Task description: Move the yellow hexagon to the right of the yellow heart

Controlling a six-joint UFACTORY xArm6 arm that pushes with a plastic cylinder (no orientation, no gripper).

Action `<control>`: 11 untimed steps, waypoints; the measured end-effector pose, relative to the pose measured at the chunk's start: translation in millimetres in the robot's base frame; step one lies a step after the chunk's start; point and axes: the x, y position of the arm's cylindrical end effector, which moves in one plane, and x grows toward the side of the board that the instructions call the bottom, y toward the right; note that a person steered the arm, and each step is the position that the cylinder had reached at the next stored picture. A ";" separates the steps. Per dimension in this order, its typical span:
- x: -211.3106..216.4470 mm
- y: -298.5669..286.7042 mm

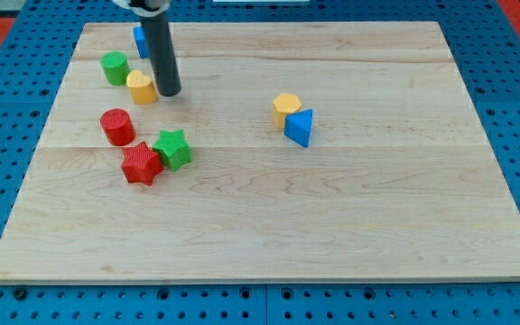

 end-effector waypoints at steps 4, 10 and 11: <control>-24.9 249.0; 31.0 157.0; 76.0 244.6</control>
